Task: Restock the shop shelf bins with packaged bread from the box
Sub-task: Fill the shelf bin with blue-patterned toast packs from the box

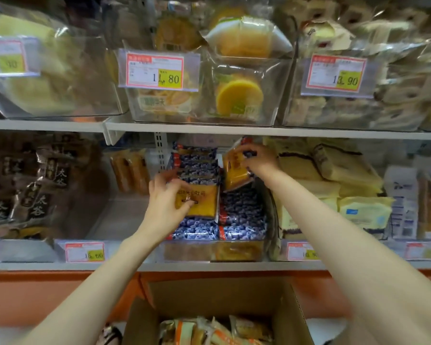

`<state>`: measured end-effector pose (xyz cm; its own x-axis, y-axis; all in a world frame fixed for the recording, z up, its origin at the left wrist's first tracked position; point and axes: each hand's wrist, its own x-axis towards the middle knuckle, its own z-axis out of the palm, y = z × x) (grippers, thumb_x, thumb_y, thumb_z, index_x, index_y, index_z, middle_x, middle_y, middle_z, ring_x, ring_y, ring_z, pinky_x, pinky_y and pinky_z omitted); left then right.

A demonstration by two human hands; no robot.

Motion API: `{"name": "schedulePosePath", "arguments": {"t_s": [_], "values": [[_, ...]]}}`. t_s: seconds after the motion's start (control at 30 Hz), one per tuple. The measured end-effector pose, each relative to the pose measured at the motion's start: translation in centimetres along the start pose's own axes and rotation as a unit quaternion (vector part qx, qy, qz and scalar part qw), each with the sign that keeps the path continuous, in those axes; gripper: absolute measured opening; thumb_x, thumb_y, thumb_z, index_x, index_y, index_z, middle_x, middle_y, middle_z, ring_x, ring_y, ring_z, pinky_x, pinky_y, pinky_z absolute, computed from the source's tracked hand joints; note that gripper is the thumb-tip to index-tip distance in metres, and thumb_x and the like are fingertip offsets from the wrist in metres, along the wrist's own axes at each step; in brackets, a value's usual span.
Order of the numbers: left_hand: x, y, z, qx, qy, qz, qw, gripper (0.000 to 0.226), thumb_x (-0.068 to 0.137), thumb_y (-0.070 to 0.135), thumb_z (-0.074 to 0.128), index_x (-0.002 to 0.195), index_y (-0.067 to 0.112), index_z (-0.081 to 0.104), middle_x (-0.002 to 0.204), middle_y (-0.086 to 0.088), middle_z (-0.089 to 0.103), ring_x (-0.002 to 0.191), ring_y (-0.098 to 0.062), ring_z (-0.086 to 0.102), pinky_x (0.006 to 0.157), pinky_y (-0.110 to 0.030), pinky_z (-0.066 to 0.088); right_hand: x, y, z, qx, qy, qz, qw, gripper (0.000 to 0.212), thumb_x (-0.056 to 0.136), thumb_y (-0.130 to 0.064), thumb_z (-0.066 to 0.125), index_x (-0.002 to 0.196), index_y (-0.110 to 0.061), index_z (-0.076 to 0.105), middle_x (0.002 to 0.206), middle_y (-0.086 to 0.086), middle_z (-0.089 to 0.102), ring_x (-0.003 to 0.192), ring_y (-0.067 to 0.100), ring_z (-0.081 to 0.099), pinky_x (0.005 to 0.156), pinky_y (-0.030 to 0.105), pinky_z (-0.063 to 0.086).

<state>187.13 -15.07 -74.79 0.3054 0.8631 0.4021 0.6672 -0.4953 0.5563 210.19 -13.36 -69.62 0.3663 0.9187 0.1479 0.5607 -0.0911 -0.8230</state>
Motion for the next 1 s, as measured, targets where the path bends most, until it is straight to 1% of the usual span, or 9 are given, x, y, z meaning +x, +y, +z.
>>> {"name": "schedulePosePath", "arguments": {"t_s": [0.07, 0.17, 0.3, 0.43, 0.53, 0.77, 0.87, 0.93, 1.0], "values": [[0.0, -0.1, -0.3, -0.025, 0.004, 0.003, 1.000, 0.019, 0.083, 0.017, 0.067, 0.102, 0.019, 0.062, 0.128, -0.010, 0.039, 0.128, -0.027, 0.027, 0.106, -0.036, 0.023, 1.9, 0.0, 0.6, -0.013, -0.031, 0.003, 0.999, 0.032, 0.085, 0.005, 0.058, 0.104, -0.020, 0.066, 0.138, 0.005, 0.051, 0.112, 0.018, 0.054, 0.076, 0.026, 0.046], [0.1, -0.5, -0.8, -0.043, 0.015, 0.021, 0.999, 0.016, 0.081, 0.013, 0.069, 0.096, 0.017, 0.065, 0.124, -0.010, 0.045, 0.125, -0.027, 0.033, 0.102, -0.033, 0.025, 2.9, 0.5, 1.0, -0.124, -0.056, 0.003, 0.991, 0.035, 0.090, 0.001, 0.053, 0.116, -0.020, 0.061, 0.142, 0.004, 0.047, 0.127, 0.022, 0.046, 0.081, 0.023, 0.042], [-0.8, -0.5, -1.0, -0.091, 0.004, 0.045, 0.995, 0.014, 0.082, 0.010, 0.067, 0.091, 0.021, 0.063, 0.115, -0.005, 0.048, 0.119, -0.024, 0.041, 0.101, -0.041, 0.037, 0.4, 0.6, 0.8, -0.171, -0.021, -0.041, 0.984, 0.024, 0.091, -0.010, 0.056, 0.106, -0.028, 0.061, 0.139, 0.001, 0.048, 0.112, 0.021, 0.056, 0.081, 0.029, 0.050], [-3.3, 1.0, -1.0, -0.166, -0.009, 0.053, 0.985, 0.010, 0.087, 0.006, 0.061, 0.090, 0.016, 0.063, 0.115, 0.004, 0.049, 0.113, -0.006, 0.048, 0.082, -0.008, 0.042, -7.3, 0.1, -1.1, -0.066, -0.058, -0.102, 0.991, 0.020, 0.090, -0.011, 0.061, 0.100, -0.028, 0.065, 0.099, -0.014, 0.064, 0.079, 0.005, 0.059, 0.071, 0.012, 0.044], [-5.4, 1.7, -0.4, -0.194, -0.051, 0.063, 0.978, 0.011, 0.088, 0.006, 0.059, 0.090, 0.016, 0.063, 0.110, 0.008, 0.054, 0.101, 0.002, 0.053, 0.077, -0.004, 0.042, -13.0, 0.3, -2.2, -0.039, -0.148, -0.130, 0.980, 0.025, 0.089, -0.014, 0.064, 0.096, -0.039, 0.063, 0.099, -0.021, 0.065, 0.072, 0.005, 0.059, 0.067, 0.014, 0.046], [-13.2, -0.3, 4.9, -0.223, -0.198, -0.086, 0.951, 0.011, 0.088, 0.007, 0.060, 0.091, 0.018, 0.063, 0.090, 0.005, 0.066, 0.083, -0.007, 0.061, 0.078, -0.019, 0.046, -19.5, 8.4, 0.4, -0.115, -0.379, -0.065, 0.916, 0.026, 0.087, -0.015, 0.066, 0.110, -0.027, 0.066, 0.106, -0.009, 0.068, 0.098, -0.002, 0.060, 0.086, 0.015, 0.046], [-18.3, -2.8, 9.3, -0.197, -0.292, -0.169, 0.921, 0.010, 0.087, 0.007, 0.061, 0.094, 0.014, 0.059, 0.089, -0.002, 0.062, 0.080, -0.011, 0.058, 0.077, -0.020, 0.047, -22.4, 14.5, 3.4, -0.190, -0.483, -0.023, 0.854, 0.033, 0.085, -0.014, 0.068, 0.115, -0.024, 0.065, 0.113, -0.004, 0.066, 0.105, 0.009, 0.060, 0.092, 0.026, 0.048], [-21.5, -4.9, 11.9, -0.152, -0.369, -0.191, 0.897, 0.013, 0.088, 0.005, 0.057, 0.095, 0.014, 0.052, 0.089, -0.002, 0.057, 0.076, -0.012, 0.055, 0.067, -0.016, 0.043, -24.5, 17.6, 5.2, -0.226, -0.540, 0.003, 0.811, 0.037, 0.085, -0.013, 0.067, 0.120, -0.023, 0.063, 0.118, 0.000, 0.064, 0.107, 0.015, 0.059, 0.091, 0.030, 0.048], [-24.1, -6.5, 13.9, -0.080, -0.479, -0.195, 0.852, 0.022, 0.087, 0.010, 0.060, 0.105, 0.015, 0.048, 0.096, -0.003, 0.053, 0.085, -0.019, 0.055, 0.062, -0.016, 0.039, -26.6, 20.8, 6.5, -0.277, -0.585, 0.021, 0.762, 0.041, 0.086, -0.017, 0.067, 0.125, -0.024, 0.058, 0.123, 0.003, 0.060, 0.110, 0.020, 0.057, 0.090, 0.032, 0.048]]}}
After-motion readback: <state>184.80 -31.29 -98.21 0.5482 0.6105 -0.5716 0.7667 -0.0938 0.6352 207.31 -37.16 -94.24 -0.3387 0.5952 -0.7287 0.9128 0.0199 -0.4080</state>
